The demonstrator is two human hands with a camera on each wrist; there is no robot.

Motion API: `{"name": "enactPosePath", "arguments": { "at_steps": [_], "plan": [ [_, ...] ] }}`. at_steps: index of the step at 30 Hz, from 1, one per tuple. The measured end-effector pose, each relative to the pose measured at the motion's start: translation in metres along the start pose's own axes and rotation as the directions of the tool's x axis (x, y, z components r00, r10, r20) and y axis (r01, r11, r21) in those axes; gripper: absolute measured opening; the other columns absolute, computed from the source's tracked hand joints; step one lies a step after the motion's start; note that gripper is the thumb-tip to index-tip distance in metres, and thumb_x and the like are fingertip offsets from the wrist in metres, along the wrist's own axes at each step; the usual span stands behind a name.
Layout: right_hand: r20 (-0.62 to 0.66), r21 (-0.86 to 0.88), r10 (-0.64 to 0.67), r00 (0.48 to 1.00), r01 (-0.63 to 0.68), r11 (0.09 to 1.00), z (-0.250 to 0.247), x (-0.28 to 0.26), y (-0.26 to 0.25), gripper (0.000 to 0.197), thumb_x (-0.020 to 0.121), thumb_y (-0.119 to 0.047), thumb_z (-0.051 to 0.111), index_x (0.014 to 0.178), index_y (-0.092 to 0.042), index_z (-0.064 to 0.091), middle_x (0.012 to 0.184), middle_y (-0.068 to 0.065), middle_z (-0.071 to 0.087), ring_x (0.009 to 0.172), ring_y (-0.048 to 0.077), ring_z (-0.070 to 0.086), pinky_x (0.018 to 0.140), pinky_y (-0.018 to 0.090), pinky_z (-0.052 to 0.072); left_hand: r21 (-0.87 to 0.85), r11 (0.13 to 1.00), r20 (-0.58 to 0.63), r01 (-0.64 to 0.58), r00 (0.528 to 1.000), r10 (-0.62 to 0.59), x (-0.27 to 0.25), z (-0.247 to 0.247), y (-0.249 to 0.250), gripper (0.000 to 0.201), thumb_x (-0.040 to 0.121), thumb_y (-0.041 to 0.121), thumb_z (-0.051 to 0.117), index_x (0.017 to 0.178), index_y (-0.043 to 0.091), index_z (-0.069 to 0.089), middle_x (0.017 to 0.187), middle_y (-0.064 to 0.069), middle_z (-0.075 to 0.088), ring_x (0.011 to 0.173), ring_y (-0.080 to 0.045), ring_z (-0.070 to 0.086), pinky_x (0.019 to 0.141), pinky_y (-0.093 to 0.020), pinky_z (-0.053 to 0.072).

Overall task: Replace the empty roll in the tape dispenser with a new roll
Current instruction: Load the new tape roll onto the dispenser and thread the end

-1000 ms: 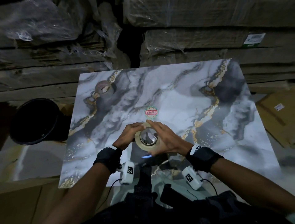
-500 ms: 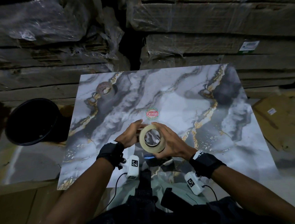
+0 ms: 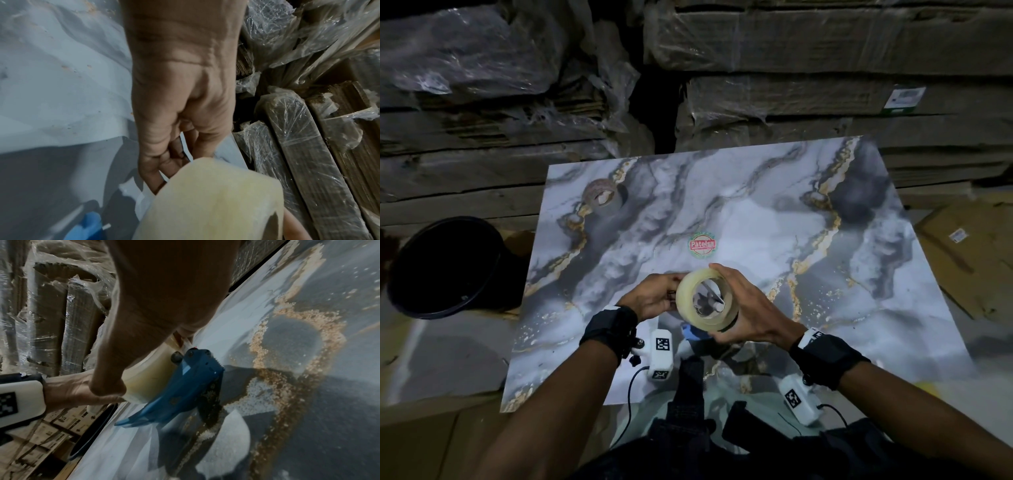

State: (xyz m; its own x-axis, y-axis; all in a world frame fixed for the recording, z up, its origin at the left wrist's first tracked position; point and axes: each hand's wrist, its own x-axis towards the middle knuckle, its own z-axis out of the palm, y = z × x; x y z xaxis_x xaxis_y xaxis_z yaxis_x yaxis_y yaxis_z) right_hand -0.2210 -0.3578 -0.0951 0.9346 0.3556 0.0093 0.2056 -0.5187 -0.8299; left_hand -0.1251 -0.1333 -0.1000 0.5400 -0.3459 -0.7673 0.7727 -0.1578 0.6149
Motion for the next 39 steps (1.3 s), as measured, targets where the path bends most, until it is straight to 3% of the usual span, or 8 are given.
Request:
{"name": "enactPosePath", "arguments": {
  "at_steps": [7,15,18,23,29,32,35,39],
  "plan": [
    [-0.001,-0.003,0.007,1.000,-0.007,1.000,0.001,0.006,0.003,0.125,0.063,-0.051,0.091,0.160,-0.016,0.022,0.153,0.000,0.040,0.139,0.015,0.046,0.112,0.036,0.046,-0.077,0.997,-0.043,0.006,0.999,-0.010,0.000,-0.001,0.001,0.034,0.096,-0.001,0.044,0.113,0.008,0.073,0.099,-0.014,0.070,0.083,-0.026,0.064,0.076,-0.037,0.054],
    [0.080,-0.071,0.119,0.990,-0.114,0.991,0.004,0.021,0.010,0.132,0.060,-0.059,0.088,0.163,-0.025,0.012,0.155,0.003,0.040,0.135,0.021,0.049,0.111,0.035,0.046,0.008,0.999,-0.109,-0.047,0.993,0.048,-0.006,0.005,0.009,0.043,0.090,0.048,0.063,0.098,0.007,0.073,0.084,-0.010,0.071,0.074,-0.023,0.066,0.080,-0.038,0.050],
    [0.137,-0.136,0.195,0.971,-0.177,0.975,0.002,0.033,0.012,0.136,0.059,-0.055,0.088,0.163,-0.029,0.006,0.155,0.004,0.039,0.135,0.023,0.049,0.110,0.033,0.045,0.119,0.988,-0.111,-0.103,0.987,0.116,-0.012,0.011,0.010,0.029,0.091,0.038,0.067,0.088,0.010,0.072,0.072,-0.005,0.064,0.059,-0.018,0.060,0.069,-0.032,0.051],
    [0.236,-0.156,0.232,0.944,-0.199,0.967,-0.003,0.045,0.013,0.139,0.062,-0.049,0.092,0.163,-0.031,-0.001,0.153,0.008,0.043,0.135,0.024,0.047,0.110,0.034,0.043,0.209,0.972,-0.193,-0.110,0.970,0.151,-0.008,0.015,0.002,0.030,0.089,0.014,0.068,0.110,-0.009,0.070,0.078,-0.015,0.063,0.076,-0.027,0.064,0.077,-0.039,0.056],
    [0.244,-0.129,0.221,0.944,-0.194,0.972,-0.007,0.047,0.014,0.135,0.062,-0.053,0.092,0.164,-0.025,0.008,0.157,0.005,0.044,0.140,0.022,0.046,0.114,0.039,0.041,0.447,0.888,-0.257,-0.107,0.936,0.242,-0.003,0.010,-0.002,0.028,0.069,0.050,0.069,0.084,0.029,0.082,0.076,0.001,0.075,0.083,-0.027,0.074,0.086,-0.051,0.061],
    [0.232,-0.022,0.247,0.941,-0.249,0.968,-0.020,0.041,0.015,0.117,0.071,-0.052,0.089,0.162,-0.028,0.018,0.147,-0.002,0.056,0.130,0.014,0.054,0.109,0.032,0.045,0.500,0.852,-0.234,-0.158,0.922,0.309,-0.004,0.014,0.002,0.017,0.073,0.047,0.067,0.074,0.034,0.078,0.066,0.013,0.069,0.078,-0.021,0.068,0.089,-0.051,0.057],
    [0.205,0.145,0.352,0.913,-0.384,0.912,-0.043,0.032,0.031,0.056,0.096,-0.037,0.067,0.148,-0.032,0.048,0.134,0.004,0.066,0.118,0.019,0.066,0.104,0.032,0.052,0.576,0.775,-0.175,-0.261,0.886,0.429,-0.005,0.018,0.006,0.008,0.072,0.047,0.072,0.077,0.043,0.076,0.085,0.008,0.077,0.091,-0.016,0.072,0.089,-0.040,0.057],
    [0.266,0.102,0.388,0.882,-0.426,0.899,-0.066,0.017,0.052,0.029,0.097,-0.016,0.064,0.125,-0.023,0.070,0.120,-0.002,0.074,0.110,0.012,0.071,0.102,0.032,0.054,0.829,0.535,-0.156,-0.161,0.852,0.499,-0.008,0.029,0.004,0.066,0.060,0.068,0.071,0.122,0.048,0.063,0.135,0.002,0.053,0.130,-0.018,0.045,0.109,-0.038,0.041]
  ]
}}
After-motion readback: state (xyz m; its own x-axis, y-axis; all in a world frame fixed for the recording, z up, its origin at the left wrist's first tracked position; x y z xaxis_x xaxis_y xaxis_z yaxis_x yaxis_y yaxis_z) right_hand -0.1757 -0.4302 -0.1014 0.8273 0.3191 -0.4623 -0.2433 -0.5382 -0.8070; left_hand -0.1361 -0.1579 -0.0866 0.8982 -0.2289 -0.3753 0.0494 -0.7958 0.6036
